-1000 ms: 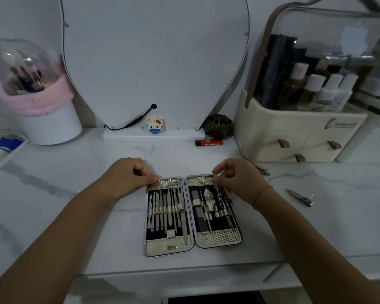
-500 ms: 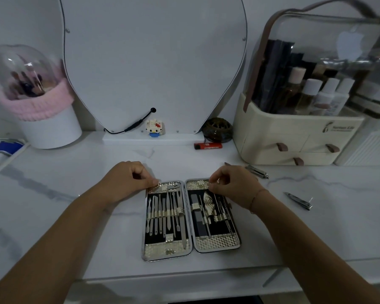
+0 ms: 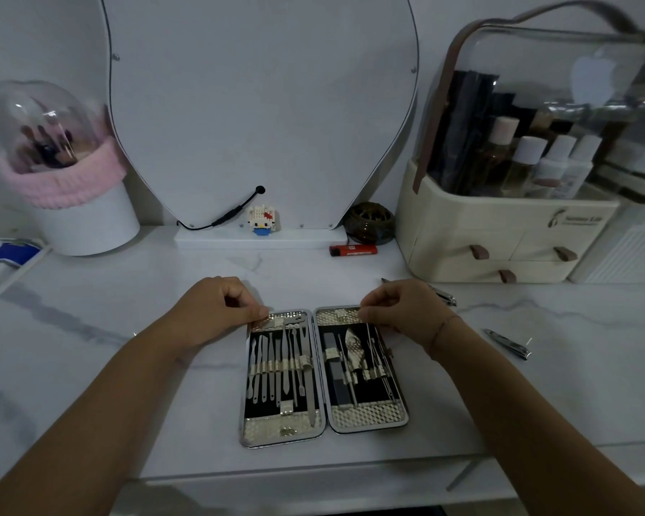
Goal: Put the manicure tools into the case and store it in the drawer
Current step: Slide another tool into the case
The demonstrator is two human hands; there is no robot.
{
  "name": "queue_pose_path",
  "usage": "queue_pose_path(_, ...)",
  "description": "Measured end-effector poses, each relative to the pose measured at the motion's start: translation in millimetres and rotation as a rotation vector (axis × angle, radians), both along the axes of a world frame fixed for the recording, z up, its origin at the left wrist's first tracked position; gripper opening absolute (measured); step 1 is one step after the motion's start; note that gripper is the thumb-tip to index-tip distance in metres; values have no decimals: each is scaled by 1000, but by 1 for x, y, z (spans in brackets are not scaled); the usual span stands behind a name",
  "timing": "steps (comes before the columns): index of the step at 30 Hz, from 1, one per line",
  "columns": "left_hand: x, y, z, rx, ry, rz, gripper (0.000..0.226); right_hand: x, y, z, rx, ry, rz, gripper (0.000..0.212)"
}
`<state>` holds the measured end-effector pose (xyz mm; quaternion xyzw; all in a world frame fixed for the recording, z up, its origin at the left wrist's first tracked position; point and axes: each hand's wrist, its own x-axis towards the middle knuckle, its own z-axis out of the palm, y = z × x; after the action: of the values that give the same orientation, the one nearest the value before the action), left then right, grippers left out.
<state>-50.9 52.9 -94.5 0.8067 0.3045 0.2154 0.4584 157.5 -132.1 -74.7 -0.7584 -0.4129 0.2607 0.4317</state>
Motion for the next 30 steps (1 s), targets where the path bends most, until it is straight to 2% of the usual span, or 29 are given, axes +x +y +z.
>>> queue_pose_path(3, 0, 0, 1, -4, -2, -8, 17, -3, 1, 0, 5, 36, -4, 11)
queue_pose_path(23, 0, 0, 1, 34, 27, -3, 20, -11, 10, -1, -7, -107, -109, 12)
queue_pose_path(30, 1, 3, 1, 45, 34, -13, 19, -12, 6, 0, -18, -190, -15, 11)
